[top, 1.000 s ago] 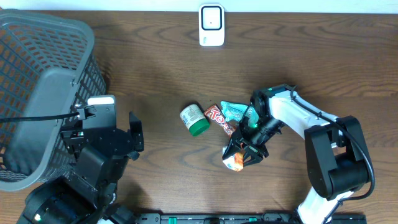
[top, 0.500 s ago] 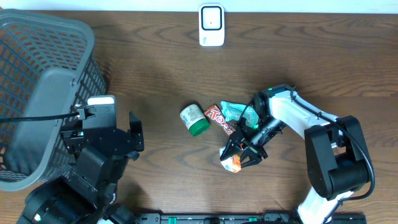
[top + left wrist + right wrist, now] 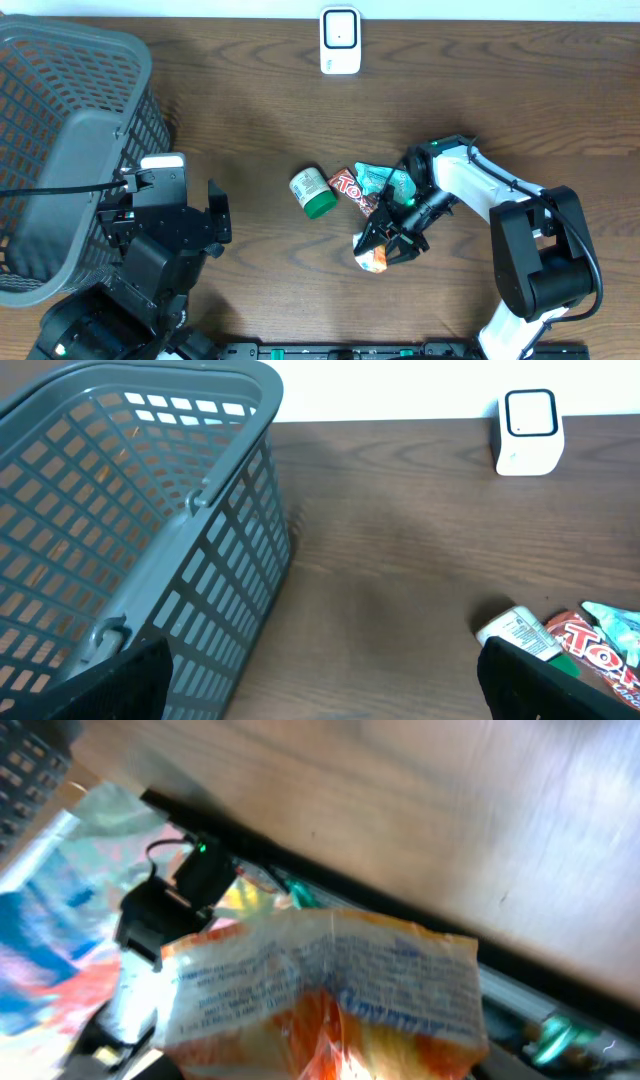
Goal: Scan the item barcode
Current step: 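Lift the orange box and carry it up toward the white scanner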
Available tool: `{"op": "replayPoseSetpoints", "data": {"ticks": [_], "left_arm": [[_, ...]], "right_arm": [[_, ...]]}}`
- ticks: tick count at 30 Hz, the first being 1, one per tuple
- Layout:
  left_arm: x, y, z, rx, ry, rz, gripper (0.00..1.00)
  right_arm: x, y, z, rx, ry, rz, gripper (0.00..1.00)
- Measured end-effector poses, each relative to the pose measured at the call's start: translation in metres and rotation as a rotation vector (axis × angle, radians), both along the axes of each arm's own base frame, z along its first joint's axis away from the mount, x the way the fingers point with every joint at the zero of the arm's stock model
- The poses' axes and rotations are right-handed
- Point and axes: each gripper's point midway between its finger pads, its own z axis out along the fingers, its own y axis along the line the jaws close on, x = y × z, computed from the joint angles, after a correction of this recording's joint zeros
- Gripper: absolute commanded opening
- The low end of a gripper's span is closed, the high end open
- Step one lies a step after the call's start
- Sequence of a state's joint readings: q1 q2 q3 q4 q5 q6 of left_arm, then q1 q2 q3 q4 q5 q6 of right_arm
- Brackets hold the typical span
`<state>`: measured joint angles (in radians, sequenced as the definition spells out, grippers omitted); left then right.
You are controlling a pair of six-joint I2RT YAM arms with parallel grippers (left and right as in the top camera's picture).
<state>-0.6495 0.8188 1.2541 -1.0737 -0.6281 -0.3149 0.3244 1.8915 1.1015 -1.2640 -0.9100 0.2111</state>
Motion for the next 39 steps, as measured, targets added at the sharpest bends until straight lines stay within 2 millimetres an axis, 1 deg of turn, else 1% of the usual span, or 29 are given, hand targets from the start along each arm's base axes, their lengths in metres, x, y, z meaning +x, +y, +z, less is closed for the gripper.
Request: {"op": "replayPoseSetpoints", "data": {"ticks": [2, 4, 9, 11, 13, 16, 21, 22, 23, 24, 25, 27, 28, 30, 31, 32, 36, 39], "left_arm": [[0.0, 0.0, 0.0, 0.0, 0.0, 0.0, 0.98], [0.0, 0.0, 0.0, 0.0, 0.0, 0.0, 0.98], [0.0, 0.0, 0.0, 0.0, 0.0, 0.0, 0.98], [0.0, 0.0, 0.0, 0.0, 0.0, 0.0, 0.98], [0.0, 0.0, 0.0, 0.0, 0.0, 0.0, 0.98], [0.0, 0.0, 0.0, 0.0, 0.0, 0.0, 0.98], [0.0, 0.0, 0.0, 0.0, 0.0, 0.0, 0.98], [0.0, 0.0, 0.0, 0.0, 0.0, 0.0, 0.98], [0.0, 0.0, 0.0, 0.0, 0.0, 0.0, 0.98], [0.0, 0.0, 0.0, 0.001, 0.0, 0.0, 0.98], [0.0, 0.0, 0.0, 0.0, 0.0, 0.0, 0.98], [0.0, 0.0, 0.0, 0.0, 0.0, 0.0, 0.98], [0.0, 0.0, 0.0, 0.0, 0.001, 0.0, 0.98], [0.0, 0.0, 0.0, 0.0, 0.0, 0.0, 0.98], [0.0, 0.0, 0.0, 0.0, 0.001, 0.0, 0.98], [0.0, 0.0, 0.0, 0.0, 0.0, 0.0, 0.98], [0.0, 0.0, 0.0, 0.001, 0.001, 0.0, 0.98], [0.0, 0.0, 0.0, 0.001, 0.001, 0.0, 0.98]], "right_arm": [[0.009, 0.0, -0.008, -0.003, -0.068, 0.015, 0.41], [0.014, -0.002, -0.014, -0.012, -0.108, 0.027, 0.38], [0.014, -0.005, -0.017, -0.034, -0.119, 0.04, 0.36], [0.013, -0.006, -0.014, -0.045, -0.109, 0.044, 0.36], [0.016, -0.006, -0.011, -0.048, -0.117, 0.046, 0.35], [0.03, -0.001, -0.004, -0.036, -0.165, 0.046, 0.35], [0.064, 0.01, 0.019, -0.001, -0.284, 0.041, 0.36], [0.075, 0.014, 0.027, 0.013, -0.329, 0.039, 0.36], [0.083, 0.016, 0.032, 0.018, -0.359, 0.039, 0.37], [0.102, 0.021, 0.044, 0.032, -0.442, 0.037, 0.37], [0.114, 0.022, 0.051, 0.028, -0.492, 0.034, 0.38], [0.146, 0.024, 0.067, -0.001, -0.627, 0.022, 0.38], [0.165, 0.024, 0.076, -0.026, -0.711, 0.01, 0.38], [0.184, 0.023, 0.084, -0.055, -0.791, -0.007, 0.39], [0.204, 0.022, 0.093, -0.089, -0.878, -0.027, 0.39], [0.22, 0.02, 0.098, -0.116, -0.946, -0.046, 0.4], [0.263, 0.011, 0.109, -0.206, -1.129, -0.105, 0.4], [0.294, 0.002, 0.122, -0.283, -1.264, -0.164, 0.4]]}}
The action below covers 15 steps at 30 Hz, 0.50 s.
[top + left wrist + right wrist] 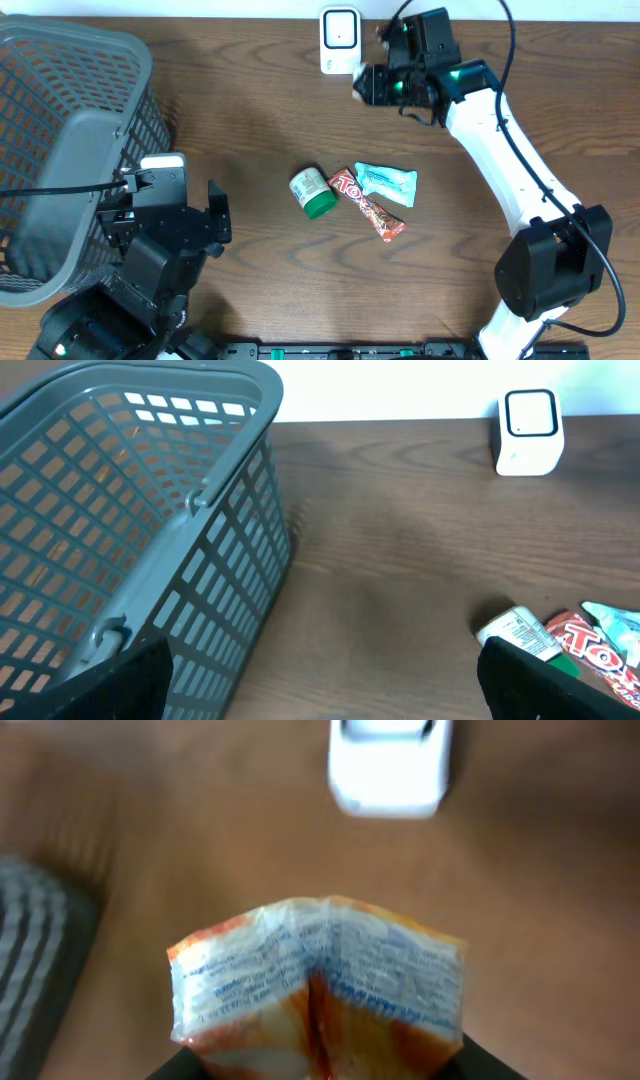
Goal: Scan the item barcode
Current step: 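Lift the orange box and carry it up toward the white scanner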
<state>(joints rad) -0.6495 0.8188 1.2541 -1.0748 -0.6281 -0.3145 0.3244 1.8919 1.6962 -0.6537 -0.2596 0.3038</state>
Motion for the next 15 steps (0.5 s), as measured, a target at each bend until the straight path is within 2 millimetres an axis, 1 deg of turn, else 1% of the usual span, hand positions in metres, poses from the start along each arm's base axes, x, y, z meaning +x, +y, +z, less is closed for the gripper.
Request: {"op": "replayPoseSetpoints", "data": {"ticks": [3, 4, 6, 8, 9, 11, 15], "left_arm": [[0.0, 0.0, 0.0, -0.001, 0.0, 0.0, 0.98], [0.0, 0.0, 0.0, -0.001, -0.001, 0.001, 0.98], [0.0, 0.0, 0.0, -0.001, -0.001, 0.001, 0.98], [0.0, 0.0, 0.0, -0.001, -0.001, 0.001, 0.98], [0.0, 0.0, 0.0, -0.001, -0.001, 0.0, 0.98], [0.0, 0.0, 0.0, 0.0, -0.001, 0.001, 0.98], [0.0, 0.0, 0.0, -0.001, -0.001, 0.001, 0.98]], "right_arm": [[0.033, -0.007, 0.019, -0.023, -0.155, -0.076, 0.39], [0.041, -0.01, 0.023, -0.029, -0.191, -0.096, 0.39], [0.057, -0.013, 0.029, -0.038, -0.257, -0.136, 0.37], [0.074, -0.013, 0.033, -0.034, -0.325, -0.166, 0.31], [0.083, -0.013, 0.033, -0.029, -0.357, -0.178, 0.3], [0.098, -0.011, 0.029, -0.019, -0.405, -0.195, 0.29], [0.126, -0.005, 0.015, 0.003, -0.495, -0.216, 0.32]]}}
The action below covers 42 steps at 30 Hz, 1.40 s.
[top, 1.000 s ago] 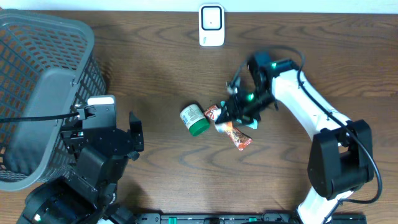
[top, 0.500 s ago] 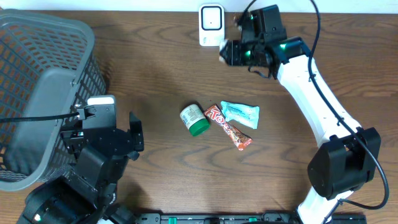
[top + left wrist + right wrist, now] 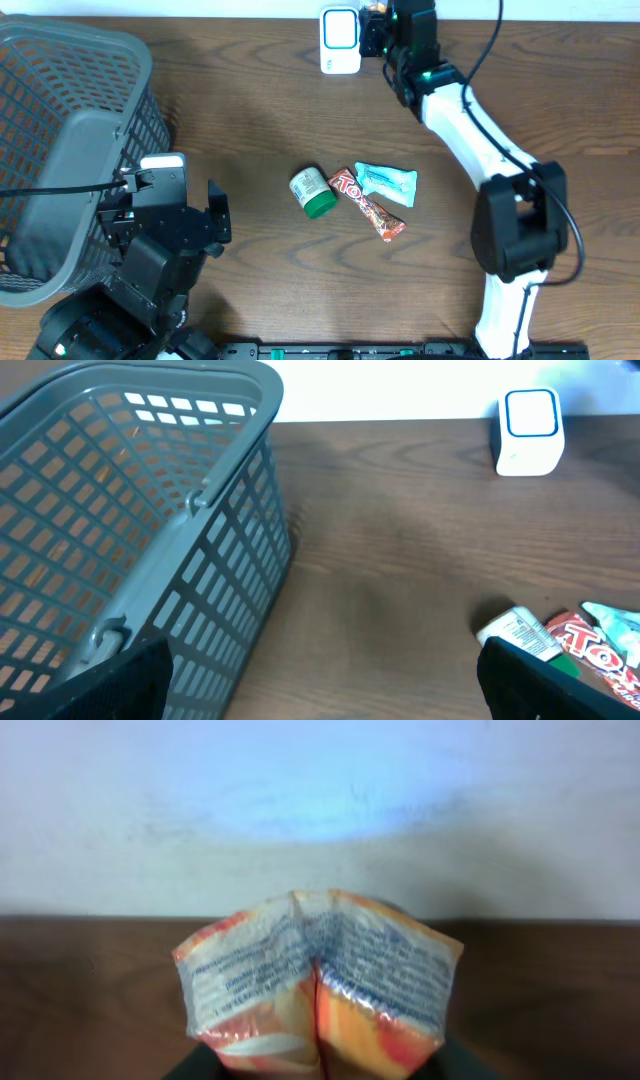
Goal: Scan the item barcode
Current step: 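Lift the orange box and carry it up toward the white scanner, then hold the orange box's barcode under the white scanner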
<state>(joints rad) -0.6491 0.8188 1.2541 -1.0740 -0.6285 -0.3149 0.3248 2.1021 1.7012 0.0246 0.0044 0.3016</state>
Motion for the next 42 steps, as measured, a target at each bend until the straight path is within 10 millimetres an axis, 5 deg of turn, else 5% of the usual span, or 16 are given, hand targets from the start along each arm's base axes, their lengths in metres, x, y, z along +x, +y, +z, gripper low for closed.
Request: {"op": "replayPoseSetpoints", "data": {"ticks": [23, 34, 42], "left_arm": [[0.0, 0.0, 0.0, 0.0, 0.0, 0.0, 0.97], [0.0, 0.0, 0.0, 0.0, 0.0, 0.0, 0.98], [0.0, 0.0, 0.0, -0.001, 0.0, 0.0, 0.98]], "right_arm": [[0.06, 0.049, -0.092, -0.025, -0.089, -0.027, 0.38], [0.06, 0.044, -0.105, -0.087, -0.06, -0.037, 0.37], [0.041, 0.036, -0.12, -0.166, 0.11, -0.025, 0.38]]}}
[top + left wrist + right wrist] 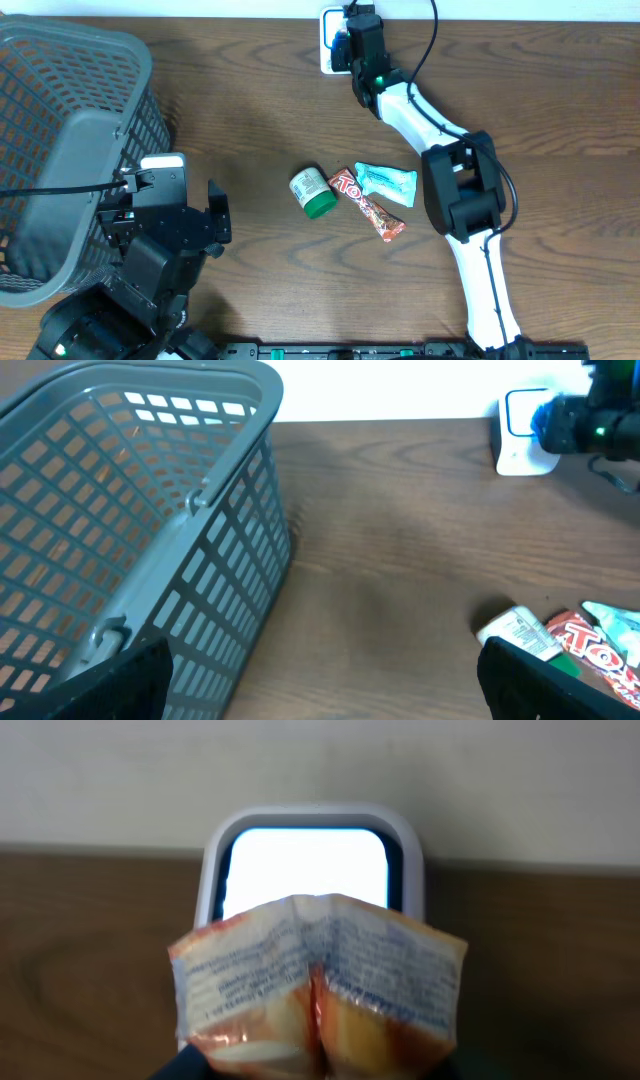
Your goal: Scan the item barcode
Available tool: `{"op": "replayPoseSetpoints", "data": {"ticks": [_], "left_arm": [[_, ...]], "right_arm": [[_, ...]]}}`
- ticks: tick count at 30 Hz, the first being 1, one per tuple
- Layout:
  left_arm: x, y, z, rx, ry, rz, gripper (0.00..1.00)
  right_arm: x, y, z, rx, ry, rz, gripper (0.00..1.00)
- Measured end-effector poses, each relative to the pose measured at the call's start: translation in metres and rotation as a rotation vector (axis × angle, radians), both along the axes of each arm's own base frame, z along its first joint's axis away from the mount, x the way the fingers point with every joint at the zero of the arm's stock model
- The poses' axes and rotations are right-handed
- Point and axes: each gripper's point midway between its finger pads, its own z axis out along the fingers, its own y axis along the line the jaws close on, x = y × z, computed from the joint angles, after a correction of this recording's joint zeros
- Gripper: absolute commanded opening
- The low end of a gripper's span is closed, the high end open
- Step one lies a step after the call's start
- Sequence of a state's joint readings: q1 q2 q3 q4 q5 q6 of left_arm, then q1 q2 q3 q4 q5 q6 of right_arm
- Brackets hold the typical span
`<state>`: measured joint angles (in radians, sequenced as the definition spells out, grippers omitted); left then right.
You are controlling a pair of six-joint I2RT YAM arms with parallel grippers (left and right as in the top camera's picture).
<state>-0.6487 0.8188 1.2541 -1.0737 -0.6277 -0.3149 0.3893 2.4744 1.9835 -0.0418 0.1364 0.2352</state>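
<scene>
An orange-and-white snack packet (pixel 318 985) with printed text fills the lower right wrist view, and my right gripper (pixel 347 47) is shut on it. Just behind the packet stands the white scanner (pixel 305 855), its window lit white. In the overhead view the right arm reaches to the scanner (pixel 331 45) at the table's far edge and covers most of it. The left wrist view shows the scanner (pixel 515 440) with the right gripper in front of its right side. My left gripper (pixel 320 705) is open and empty near the basket.
A grey mesh basket (pixel 60 130) stands at the left. In the middle of the table lie a green-capped bottle (pixel 313 192), a red candy bar (pixel 365 203) and a teal packet (pixel 386 182). A white wall backs the table.
My right gripper, still holding the packet, has moved left from beside the scanner, where it faced the wall, to right in front of the scanner's lit window. The left arm has not moved.
My right gripper was first shut on the orange packet low beside the other items at mid table. Then it held the packet high near the scanner, then to the scanner's right facing the wall. Now the packet is before the scanner window.
</scene>
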Motion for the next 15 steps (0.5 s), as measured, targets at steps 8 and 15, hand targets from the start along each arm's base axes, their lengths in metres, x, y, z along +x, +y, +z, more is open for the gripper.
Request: {"op": "replayPoseSetpoints", "data": {"ticks": [8, 15], "left_arm": [[0.0, 0.0, 0.0, 0.0, 0.001, 0.0, 0.98], [0.0, 0.0, 0.0, 0.0, 0.0, 0.0, 0.98]], "right_arm": [[-0.079, -0.043, 0.087, -0.112, 0.217, -0.028, 0.35], [-0.165, -0.158, 0.177, -0.215, 0.334, -0.259, 0.41]]}}
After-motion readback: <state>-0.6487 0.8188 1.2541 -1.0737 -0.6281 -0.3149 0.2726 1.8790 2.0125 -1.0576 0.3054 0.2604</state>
